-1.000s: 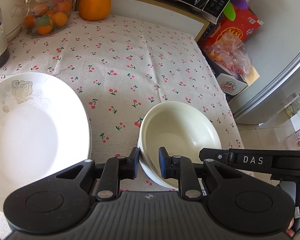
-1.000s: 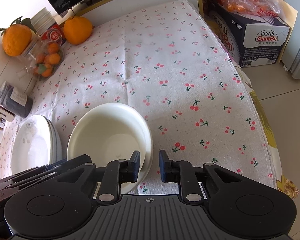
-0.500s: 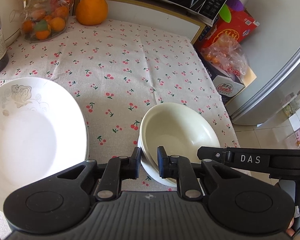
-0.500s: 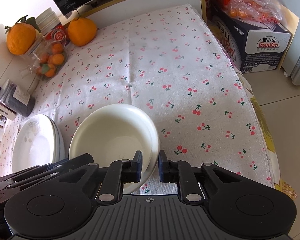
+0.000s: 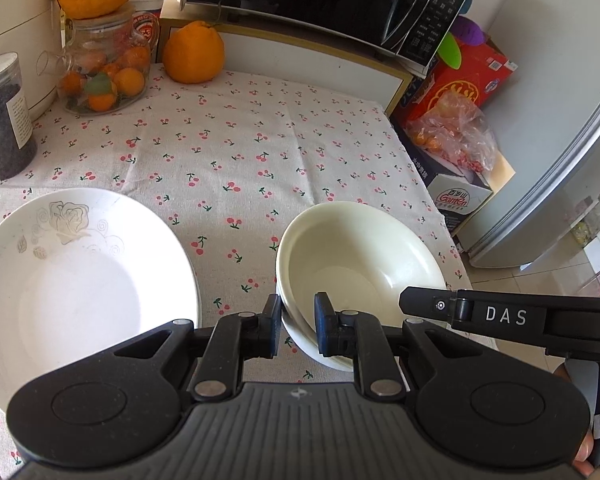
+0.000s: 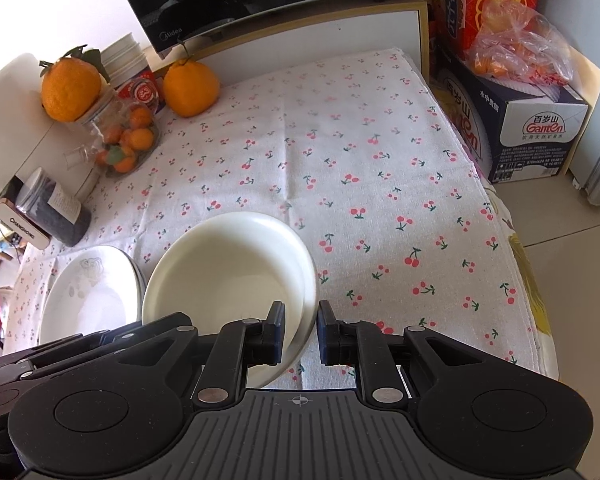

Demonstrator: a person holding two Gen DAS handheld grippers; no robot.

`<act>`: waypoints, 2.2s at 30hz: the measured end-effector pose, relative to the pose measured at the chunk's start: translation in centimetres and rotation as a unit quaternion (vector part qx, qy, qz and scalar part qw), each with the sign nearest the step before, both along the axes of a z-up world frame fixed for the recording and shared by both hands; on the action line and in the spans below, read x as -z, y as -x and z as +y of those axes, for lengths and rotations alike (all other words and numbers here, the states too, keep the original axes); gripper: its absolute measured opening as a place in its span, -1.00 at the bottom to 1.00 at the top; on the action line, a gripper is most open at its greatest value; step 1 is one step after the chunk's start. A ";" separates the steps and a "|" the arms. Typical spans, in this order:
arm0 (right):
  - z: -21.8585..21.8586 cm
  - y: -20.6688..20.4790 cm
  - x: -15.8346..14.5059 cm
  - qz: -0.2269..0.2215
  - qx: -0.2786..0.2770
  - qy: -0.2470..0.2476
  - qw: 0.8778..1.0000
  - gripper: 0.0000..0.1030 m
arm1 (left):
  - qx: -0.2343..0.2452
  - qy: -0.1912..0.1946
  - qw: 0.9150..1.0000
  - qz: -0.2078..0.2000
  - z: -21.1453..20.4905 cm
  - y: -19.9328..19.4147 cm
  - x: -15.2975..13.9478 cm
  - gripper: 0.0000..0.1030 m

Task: Organize plates and bowls
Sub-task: 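Move the held white bowl over the white plate stack, then lower the white bowl onto the white plate stack with both tools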

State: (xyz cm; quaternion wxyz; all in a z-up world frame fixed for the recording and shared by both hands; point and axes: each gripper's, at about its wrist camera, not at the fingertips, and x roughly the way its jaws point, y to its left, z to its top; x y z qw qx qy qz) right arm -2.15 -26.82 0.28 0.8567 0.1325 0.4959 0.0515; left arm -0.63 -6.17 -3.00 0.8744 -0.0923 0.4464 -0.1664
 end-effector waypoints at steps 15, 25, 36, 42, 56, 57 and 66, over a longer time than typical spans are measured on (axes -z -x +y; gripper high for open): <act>4.3 -0.1 -2.5 -0.048 -0.027 -0.001 0.998 -0.67 | -0.043 -0.001 0.999 -0.032 3.3 0.5 -1.7 -0.70; 10.8 -0.1 -3.5 -0.063 -0.097 -0.020 0.993 -0.67 | -0.112 0.016 0.993 -0.035 10.1 1.8 -3.0 -0.70; 16.6 -1.2 -0.9 -0.020 -0.151 0.004 0.988 -0.67 | -0.153 0.014 0.988 -0.003 13.9 2.1 -1.4 -0.70; 17.0 -1.6 -0.1 -0.009 -0.154 0.013 0.988 -0.66 | -0.146 0.010 0.989 0.006 14.3 1.8 -0.5 -0.70; 16.1 -1.5 -0.9 -0.022 -0.148 0.005 0.989 -0.60 | -0.158 0.026 0.987 -0.005 15.2 2.0 -1.2 -0.51; 15.9 -1.5 -1.0 -0.023 -0.146 0.003 0.989 -0.60 | -0.160 0.025 0.987 -0.006 15.3 2.1 -1.3 -0.51; 14.6 -1.0 -2.0 -0.038 -0.137 -0.011 0.990 -0.60 | -0.164 0.018 0.986 -0.015 15.4 2.4 -1.8 -0.45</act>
